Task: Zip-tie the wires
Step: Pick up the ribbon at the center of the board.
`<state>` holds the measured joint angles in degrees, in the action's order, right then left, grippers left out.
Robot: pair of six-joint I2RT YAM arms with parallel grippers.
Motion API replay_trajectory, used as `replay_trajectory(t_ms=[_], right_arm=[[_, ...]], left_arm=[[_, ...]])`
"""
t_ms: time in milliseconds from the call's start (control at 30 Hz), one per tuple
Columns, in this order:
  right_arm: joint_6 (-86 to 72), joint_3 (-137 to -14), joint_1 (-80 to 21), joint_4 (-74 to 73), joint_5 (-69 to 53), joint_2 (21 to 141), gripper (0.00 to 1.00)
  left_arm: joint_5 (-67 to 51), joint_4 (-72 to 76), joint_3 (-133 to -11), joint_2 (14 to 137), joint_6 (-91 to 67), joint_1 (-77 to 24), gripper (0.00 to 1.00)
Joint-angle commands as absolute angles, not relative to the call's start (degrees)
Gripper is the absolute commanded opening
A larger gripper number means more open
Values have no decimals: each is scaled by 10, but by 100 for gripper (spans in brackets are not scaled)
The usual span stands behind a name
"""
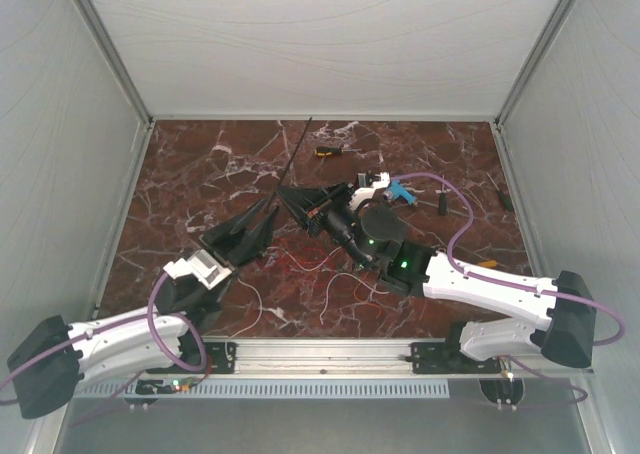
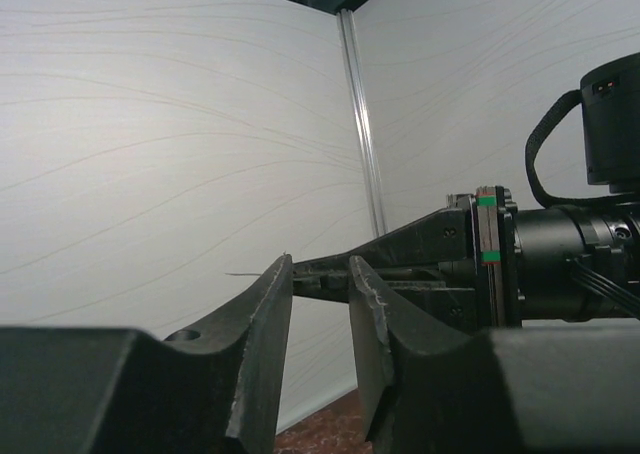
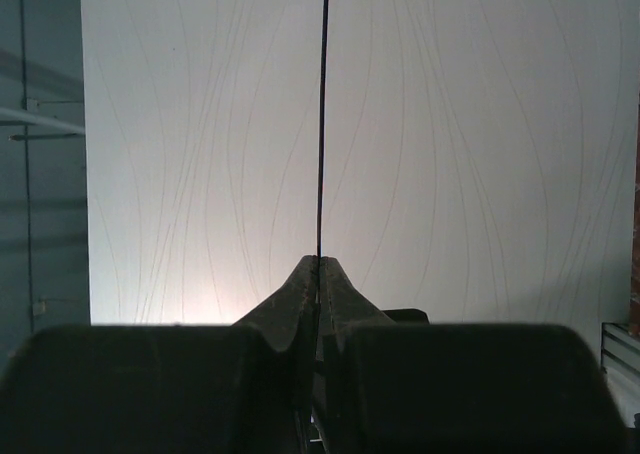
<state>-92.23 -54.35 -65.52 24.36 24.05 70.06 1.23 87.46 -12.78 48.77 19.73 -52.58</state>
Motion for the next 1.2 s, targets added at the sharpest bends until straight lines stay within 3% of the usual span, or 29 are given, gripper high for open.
replay_trajectory(t_ms=[0,133,200,367,433,467,500,533,700,900,1167], right_arm=[[-907,-540,-660,277,254,697,0],[-903,-539,-660,272,257,692,0],[-903,-538,-660,272,256,691,0],[-876,-534,-659,274,245,683,0],[-813,-526,-651,255,236,661,57],[-767,-522,-642,230,228,644,79],[-722,-518,-629,187,221,623,92],[-668,-509,-613,150,212,600,95],[-299,-425,-509,92,29,476,95],[-26,-477,-494,-62,-154,434,94],[209,-505,-608,-82,-92,445,95]], left_arm=[[0,934,-162,491,201,-528,27],[0,934,-170,497,207,-529,17],[0,934,-175,501,213,-529,0],[-2,931,-178,504,223,-529,0],[0,917,-178,488,224,-529,0],[0,897,-178,475,225,-528,0],[2,867,-180,456,227,-528,0],[1,830,-183,436,227,-529,0],[-45,600,-204,329,236,-528,0],[-113,310,-281,247,220,-527,0],[-141,11,-425,219,128,-528,0]])
